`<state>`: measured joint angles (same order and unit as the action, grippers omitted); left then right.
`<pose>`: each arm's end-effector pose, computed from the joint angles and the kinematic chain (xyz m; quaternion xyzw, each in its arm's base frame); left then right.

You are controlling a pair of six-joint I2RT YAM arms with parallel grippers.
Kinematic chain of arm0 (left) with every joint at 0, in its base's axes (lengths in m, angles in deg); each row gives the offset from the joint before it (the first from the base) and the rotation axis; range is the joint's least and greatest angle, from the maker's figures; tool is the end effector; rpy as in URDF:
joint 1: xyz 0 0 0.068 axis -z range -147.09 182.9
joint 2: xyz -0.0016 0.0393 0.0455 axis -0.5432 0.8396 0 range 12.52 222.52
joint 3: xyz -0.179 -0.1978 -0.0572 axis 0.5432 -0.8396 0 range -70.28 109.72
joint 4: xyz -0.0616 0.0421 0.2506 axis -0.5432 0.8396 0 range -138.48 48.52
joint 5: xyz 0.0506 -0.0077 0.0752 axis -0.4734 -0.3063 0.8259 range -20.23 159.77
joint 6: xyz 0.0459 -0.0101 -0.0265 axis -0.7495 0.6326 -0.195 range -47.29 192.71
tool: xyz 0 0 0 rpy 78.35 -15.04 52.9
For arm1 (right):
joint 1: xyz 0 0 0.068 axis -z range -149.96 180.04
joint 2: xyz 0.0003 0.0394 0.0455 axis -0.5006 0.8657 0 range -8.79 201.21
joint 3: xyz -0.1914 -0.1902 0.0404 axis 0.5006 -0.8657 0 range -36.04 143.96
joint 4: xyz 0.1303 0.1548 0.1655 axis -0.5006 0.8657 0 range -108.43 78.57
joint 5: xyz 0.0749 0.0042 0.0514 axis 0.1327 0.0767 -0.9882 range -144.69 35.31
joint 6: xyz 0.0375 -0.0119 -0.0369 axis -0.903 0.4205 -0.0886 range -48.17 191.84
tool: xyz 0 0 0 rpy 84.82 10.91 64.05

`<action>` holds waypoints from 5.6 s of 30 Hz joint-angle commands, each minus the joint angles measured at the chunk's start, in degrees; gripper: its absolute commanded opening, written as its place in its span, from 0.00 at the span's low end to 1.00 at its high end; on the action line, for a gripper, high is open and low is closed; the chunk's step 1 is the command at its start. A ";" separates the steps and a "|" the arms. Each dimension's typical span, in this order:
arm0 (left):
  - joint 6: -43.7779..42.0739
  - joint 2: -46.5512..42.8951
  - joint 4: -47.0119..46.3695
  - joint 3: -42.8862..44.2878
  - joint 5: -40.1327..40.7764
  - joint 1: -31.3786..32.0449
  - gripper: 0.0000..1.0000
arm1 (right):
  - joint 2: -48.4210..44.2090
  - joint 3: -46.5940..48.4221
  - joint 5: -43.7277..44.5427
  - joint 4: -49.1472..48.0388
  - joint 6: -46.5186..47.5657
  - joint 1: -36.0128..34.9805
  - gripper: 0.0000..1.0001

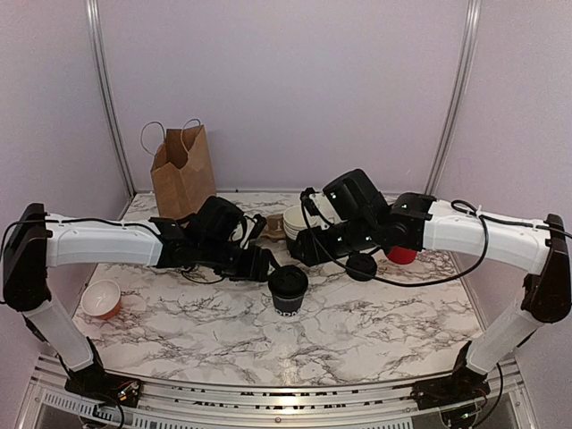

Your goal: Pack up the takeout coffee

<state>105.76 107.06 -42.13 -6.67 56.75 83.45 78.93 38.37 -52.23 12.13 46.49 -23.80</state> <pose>0.2279 -0.2897 0.2364 0.1851 0.8723 -0.3698 0.2611 0.2023 0.2742 0.3034 -0.2183 0.8936 0.2344 0.3144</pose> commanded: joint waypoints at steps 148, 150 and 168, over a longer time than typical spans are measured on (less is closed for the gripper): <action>-5.15 12.83 5.36 14.16 -3.66 -4.75 0.59 | 1.56 -0.33 2.81 6.47 -3.32 0.92 0.60; -5.04 11.39 5.79 13.25 -2.96 -4.75 0.59 | 1.74 -0.04 3.11 7.24 -2.52 1.01 0.60; 1.18 -0.92 4.20 -0.65 -2.50 0.81 0.59 | 3.44 1.26 1.94 5.76 1.35 3.17 0.60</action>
<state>105.15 107.06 -37.50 -5.93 53.93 82.75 81.25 37.63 -49.89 19.13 46.89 -21.05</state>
